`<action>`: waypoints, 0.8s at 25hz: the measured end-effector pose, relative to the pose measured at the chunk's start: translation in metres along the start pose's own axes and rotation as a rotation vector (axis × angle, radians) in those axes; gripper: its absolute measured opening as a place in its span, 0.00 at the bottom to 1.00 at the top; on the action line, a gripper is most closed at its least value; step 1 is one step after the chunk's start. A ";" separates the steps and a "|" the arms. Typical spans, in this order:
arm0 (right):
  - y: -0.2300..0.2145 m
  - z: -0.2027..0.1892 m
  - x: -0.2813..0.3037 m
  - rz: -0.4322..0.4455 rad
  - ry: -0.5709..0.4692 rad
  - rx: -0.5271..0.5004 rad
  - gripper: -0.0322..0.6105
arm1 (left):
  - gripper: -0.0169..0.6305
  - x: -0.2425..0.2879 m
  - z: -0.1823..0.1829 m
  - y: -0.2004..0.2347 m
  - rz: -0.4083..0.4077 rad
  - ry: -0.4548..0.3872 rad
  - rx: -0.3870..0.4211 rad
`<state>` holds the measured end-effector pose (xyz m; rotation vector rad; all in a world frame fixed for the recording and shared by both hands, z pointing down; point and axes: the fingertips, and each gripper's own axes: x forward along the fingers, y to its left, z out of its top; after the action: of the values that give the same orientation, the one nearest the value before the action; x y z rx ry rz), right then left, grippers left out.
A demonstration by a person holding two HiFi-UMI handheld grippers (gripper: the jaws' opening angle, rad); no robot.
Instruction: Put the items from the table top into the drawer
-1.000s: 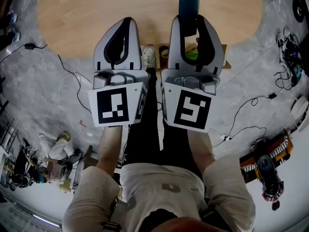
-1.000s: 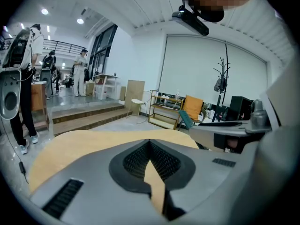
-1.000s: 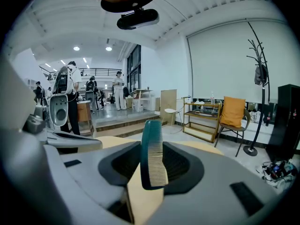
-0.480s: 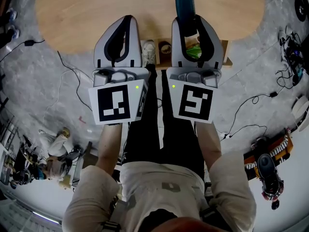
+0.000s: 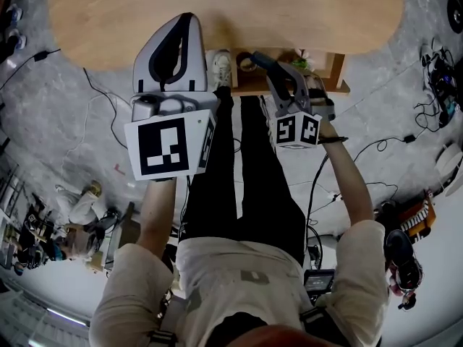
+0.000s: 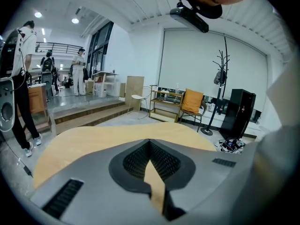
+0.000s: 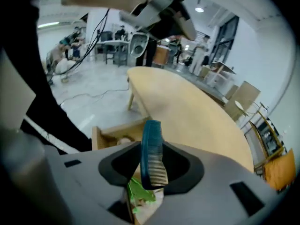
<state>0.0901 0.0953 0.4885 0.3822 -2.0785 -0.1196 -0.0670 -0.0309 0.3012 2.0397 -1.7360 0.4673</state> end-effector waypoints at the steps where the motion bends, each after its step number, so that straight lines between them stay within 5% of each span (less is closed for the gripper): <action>1: 0.008 -0.015 0.011 0.024 0.032 -0.048 0.29 | 0.04 0.001 -0.001 -0.002 -0.004 0.002 0.003; 8: 0.041 -0.076 0.083 0.138 0.190 -0.183 0.29 | 0.04 0.008 -0.011 -0.019 -0.032 0.012 0.005; 20: 0.027 -0.072 0.100 0.052 0.211 -0.056 0.29 | 0.04 0.005 -0.017 -0.010 0.004 0.023 -0.004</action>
<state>0.0985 0.0938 0.6137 0.2931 -1.8711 -0.1013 -0.0558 -0.0251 0.3176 2.0208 -1.7267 0.4867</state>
